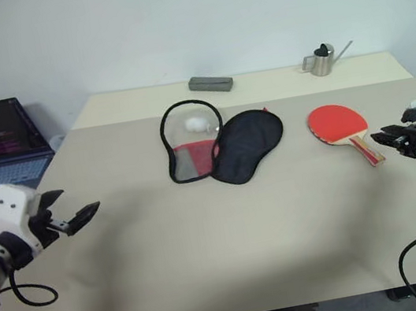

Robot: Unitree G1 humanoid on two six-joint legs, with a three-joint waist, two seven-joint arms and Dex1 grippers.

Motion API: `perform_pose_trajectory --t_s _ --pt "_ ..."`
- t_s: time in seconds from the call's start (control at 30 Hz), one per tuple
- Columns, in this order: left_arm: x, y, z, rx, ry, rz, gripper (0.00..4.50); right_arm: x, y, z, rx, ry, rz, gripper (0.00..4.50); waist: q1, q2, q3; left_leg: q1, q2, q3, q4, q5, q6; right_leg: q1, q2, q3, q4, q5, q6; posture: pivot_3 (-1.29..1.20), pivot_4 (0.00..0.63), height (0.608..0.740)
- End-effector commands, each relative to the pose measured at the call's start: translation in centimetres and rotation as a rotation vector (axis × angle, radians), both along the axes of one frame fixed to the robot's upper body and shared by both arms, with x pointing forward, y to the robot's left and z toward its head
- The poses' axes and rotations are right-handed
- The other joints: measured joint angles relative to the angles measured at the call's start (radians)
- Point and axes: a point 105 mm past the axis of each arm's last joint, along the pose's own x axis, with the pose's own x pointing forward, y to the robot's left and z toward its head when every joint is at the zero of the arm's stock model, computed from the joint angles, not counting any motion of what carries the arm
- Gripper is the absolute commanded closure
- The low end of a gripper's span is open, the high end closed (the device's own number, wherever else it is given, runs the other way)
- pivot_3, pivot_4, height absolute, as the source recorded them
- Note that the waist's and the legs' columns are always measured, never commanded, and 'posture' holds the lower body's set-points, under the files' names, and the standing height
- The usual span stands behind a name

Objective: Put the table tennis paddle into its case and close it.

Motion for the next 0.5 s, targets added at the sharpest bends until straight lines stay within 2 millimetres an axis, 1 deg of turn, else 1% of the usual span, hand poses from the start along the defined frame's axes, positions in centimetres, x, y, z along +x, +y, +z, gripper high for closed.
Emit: perform_pose_trajectory --t_s 0.03,0.1,0.17,0.23,0.3,0.43,0.5 --pt "0.6 -0.8 1.4 0.02 -0.051 -0.034 0.0 0.4 1.5 3.3 0.019 -0.113 0.07 2.61 -0.001 0.0 0.0 0.0 0.0 0.0 0.0 0.0 0.0 0.0 0.0 0.0 0.0 0.0 0.0 0.0 0.15 0.74" --pt "0.8 -1.0 1.6 0.017 -0.061 -0.043 0.0 0.4 2.4 3.6 0.024 -0.121 0.107 2.61 -0.001 0.0 0.0 0.0 0.0 0.0 0.0 0.0 0.0 0.0 0.0 0.0 0.0 0.0 0.0 0.0 0.15 0.74" --pt "1.2 -1.4 1.9 0.014 -0.071 -0.063 0.0 -0.3 5.7 3.8 0.032 -0.11 0.264 2.61 0.001 0.0 0.0 0.0 0.0 -0.001 0.0 0.0 0.0 0.0 0.001 -0.001 0.0 0.0 0.0 0.0 0.15 0.74" --pt "1.4 -2.1 2.1 0.004 -0.07 -0.105 0.0 -1.1 8.6 3.8 0.043 -0.095 0.387 2.61 0.002 0.0 0.0 0.0 0.0 -0.001 0.0 0.0 0.0 0.0 0.001 -0.001 0.0 0.0 0.0 0.0 0.15 0.74" --pt "1.6 -3.1 2.5 -0.017 -0.066 -0.163 0.0 -1.5 10.8 4.0 0.082 -0.092 0.447 2.61 0.002 0.0 0.0 -0.001 0.001 -0.001 0.0 0.0 0.0 0.0 0.002 -0.001 0.0 0.0 0.0 0.0 0.15 0.74" --pt "1.6 -5.3 3.4 -0.058 -0.061 -0.293 0.0 -2.0 13.9 4.3 0.142 -0.074 0.516 2.61 0.004 0.0 0.0 -0.001 0.001 -0.001 0.001 0.0 0.0 0.0 0.002 -0.001 0.001 0.0 0.0 0.0 0.15 0.74" --pt "1.4 -6.6 3.9 -0.071 -0.046 -0.374 0.0 -2.0 14.8 4.3 0.164 -0.063 0.52 2.61 0.004 0.0 0.0 -0.001 0.001 -0.001 0.001 0.0 0.0 0.0 0.001 -0.001 0.001 0.0 0.0 0.0 0.15 0.74"
